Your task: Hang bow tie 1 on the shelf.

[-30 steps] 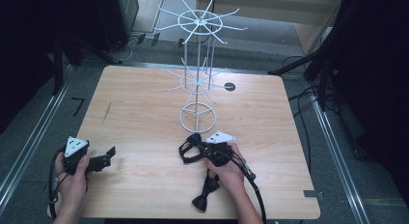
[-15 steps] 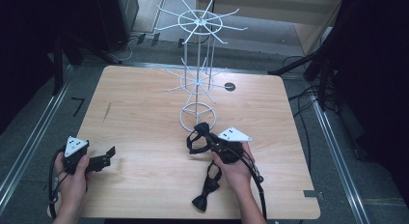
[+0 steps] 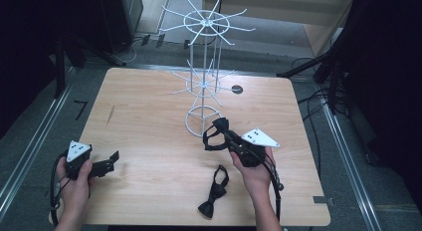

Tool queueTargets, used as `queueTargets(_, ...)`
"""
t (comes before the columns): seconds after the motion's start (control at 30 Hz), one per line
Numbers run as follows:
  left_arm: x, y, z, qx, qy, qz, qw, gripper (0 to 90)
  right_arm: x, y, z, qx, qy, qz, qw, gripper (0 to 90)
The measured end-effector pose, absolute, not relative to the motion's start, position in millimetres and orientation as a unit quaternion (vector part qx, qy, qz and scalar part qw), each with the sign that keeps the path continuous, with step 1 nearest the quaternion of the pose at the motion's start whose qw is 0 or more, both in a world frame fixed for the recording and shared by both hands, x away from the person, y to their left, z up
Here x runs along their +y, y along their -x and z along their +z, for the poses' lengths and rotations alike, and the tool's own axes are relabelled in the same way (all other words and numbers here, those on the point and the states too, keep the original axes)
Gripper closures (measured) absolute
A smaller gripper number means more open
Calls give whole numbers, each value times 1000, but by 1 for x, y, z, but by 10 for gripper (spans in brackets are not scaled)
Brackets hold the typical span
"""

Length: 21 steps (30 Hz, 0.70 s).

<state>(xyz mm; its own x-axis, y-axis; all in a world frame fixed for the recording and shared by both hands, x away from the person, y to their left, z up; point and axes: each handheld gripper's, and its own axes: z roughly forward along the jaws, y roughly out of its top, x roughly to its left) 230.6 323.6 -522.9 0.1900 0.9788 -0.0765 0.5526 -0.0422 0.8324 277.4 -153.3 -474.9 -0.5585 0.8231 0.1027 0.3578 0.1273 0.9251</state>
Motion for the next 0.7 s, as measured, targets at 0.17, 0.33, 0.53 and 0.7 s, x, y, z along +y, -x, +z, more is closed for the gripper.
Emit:
queueTargets(0.17, 324, -231, -523, 574, -667, 276, 387, 1, -160, -275, -465, 706, -413, 525, 234, 783)
queueTargets(0.33, 323, -230, -523, 574, -667, 276, 386, 1, -164, -273, -459, 701, -412, 529, 240, 783)
queueTargets(0.53, 323, -230, -523, 574, -667, 276, 386, 1, -168, -271, -453, 695, -413, 536, 245, 783)
queueTargets(0.7, 323, -230, -523, 574, -667, 276, 386, 1, -172, -270, -446, 686, -412, 544, 251, 783)
